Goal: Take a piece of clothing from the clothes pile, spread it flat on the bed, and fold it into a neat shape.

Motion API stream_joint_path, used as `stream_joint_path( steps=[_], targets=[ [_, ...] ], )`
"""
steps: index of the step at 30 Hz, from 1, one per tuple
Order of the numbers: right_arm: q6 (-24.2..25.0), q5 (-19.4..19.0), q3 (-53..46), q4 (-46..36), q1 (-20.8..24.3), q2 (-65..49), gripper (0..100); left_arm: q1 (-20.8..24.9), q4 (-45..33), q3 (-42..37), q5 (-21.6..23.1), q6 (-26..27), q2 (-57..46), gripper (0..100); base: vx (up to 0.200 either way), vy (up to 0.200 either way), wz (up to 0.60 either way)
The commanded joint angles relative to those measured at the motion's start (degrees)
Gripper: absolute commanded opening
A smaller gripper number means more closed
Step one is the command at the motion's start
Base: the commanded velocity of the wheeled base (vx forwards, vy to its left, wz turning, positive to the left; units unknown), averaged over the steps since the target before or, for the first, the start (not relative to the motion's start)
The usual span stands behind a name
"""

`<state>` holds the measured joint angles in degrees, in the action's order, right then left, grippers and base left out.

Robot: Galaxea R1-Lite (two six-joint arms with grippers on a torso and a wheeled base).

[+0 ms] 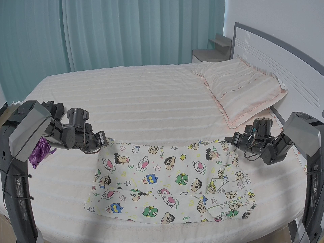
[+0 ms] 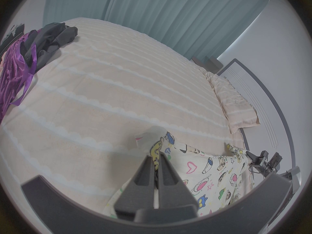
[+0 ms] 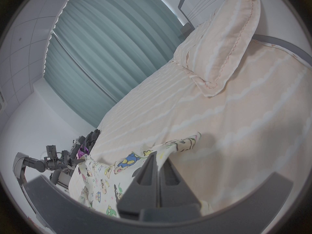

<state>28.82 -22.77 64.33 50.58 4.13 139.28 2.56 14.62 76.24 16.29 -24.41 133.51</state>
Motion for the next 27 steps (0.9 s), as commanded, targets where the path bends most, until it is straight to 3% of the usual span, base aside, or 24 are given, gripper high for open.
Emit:
stream_joint_path(
  steps=[1,9,27],
  targets=[
    [-1.40,-1.57,-7.03,2.24,-0.09,-4.98,0,-0.01,0.24,-3.91,0.24,1.20,-3.35,0,0.000,0.000,0.00],
    [-4.30,-2.80,-19.07,10.07,0.17,-6.65,0,0.08,0.32,-11.11,0.24,7.53,-5.98,0,0.000,0.000,0.00],
    [-7.90,-2.89,-39.63,23.95,2.46,-6.04,0,0.08,4.19,-27.11,0.32,12.36,-8.79,0,0.000,0.000,0.00]
  ],
)
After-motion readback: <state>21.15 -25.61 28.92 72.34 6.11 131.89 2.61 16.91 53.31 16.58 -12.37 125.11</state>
